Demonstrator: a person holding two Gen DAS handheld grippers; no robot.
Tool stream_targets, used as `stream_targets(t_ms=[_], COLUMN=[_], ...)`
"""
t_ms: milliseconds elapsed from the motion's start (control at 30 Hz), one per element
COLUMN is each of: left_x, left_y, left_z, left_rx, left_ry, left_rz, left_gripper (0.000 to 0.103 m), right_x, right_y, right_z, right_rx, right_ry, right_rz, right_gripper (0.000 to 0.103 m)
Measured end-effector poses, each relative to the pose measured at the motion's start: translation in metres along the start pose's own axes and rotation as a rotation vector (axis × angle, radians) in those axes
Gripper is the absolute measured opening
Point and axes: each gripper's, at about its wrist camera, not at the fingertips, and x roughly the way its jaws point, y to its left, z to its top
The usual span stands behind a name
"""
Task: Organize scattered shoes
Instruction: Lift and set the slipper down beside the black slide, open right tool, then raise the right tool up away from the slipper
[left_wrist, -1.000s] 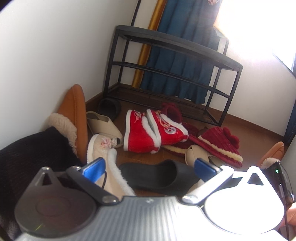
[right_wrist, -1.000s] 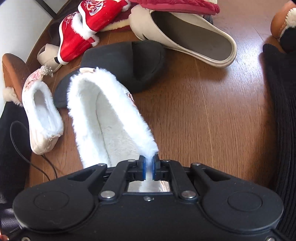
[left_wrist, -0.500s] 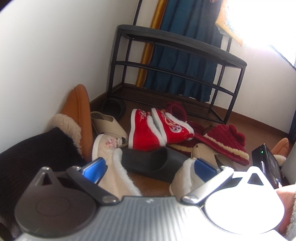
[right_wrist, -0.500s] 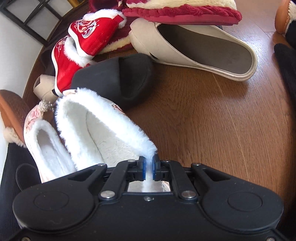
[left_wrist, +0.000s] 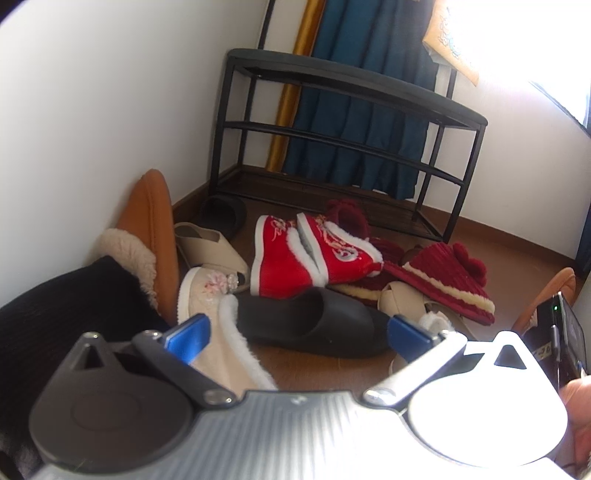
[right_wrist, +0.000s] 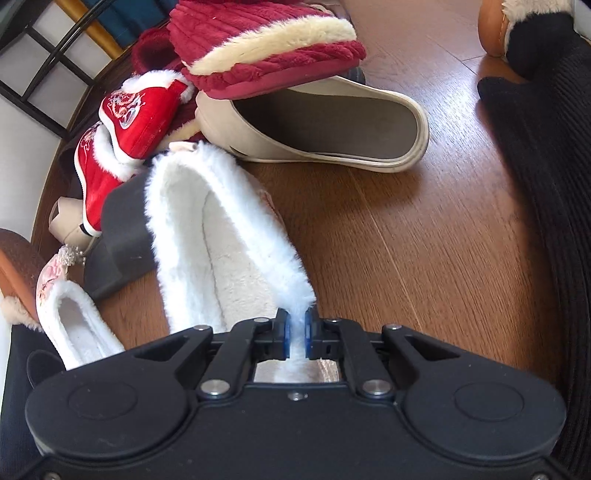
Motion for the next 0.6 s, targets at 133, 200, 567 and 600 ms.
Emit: stream_targets(t_ms=[133,200,567,600], left_x=[0.000,0.001,0.006,0.006], left_y=[0.000,0.000,-0.013,-0.013], left_z=[0.000,0.000,0.000,0.000], left_rx=[0.004,0.004,0.056,0.057], left_ry=[-0.002,-0.001,0.002,0.004], left_rz=[0.004,0.006,-0.005,-0.005], left_gripper=[0.103,0.103,0.103,0.103], right_x=[0.006,0.009,-0.023,-0.030], right_y=[0.013,0.018,0.034,0.039], right_z=[0.007,0.010,-0.001,-0.004], right_rx=[-0.103,-0.139,-0.352,-0.406], right_ry=[-0.020,-0.020,-0.135,-0.154], right_rz=[-0.011,-0.014,-0.065,-0.071], right_gripper=[0.007,0.007,0.103,0.103])
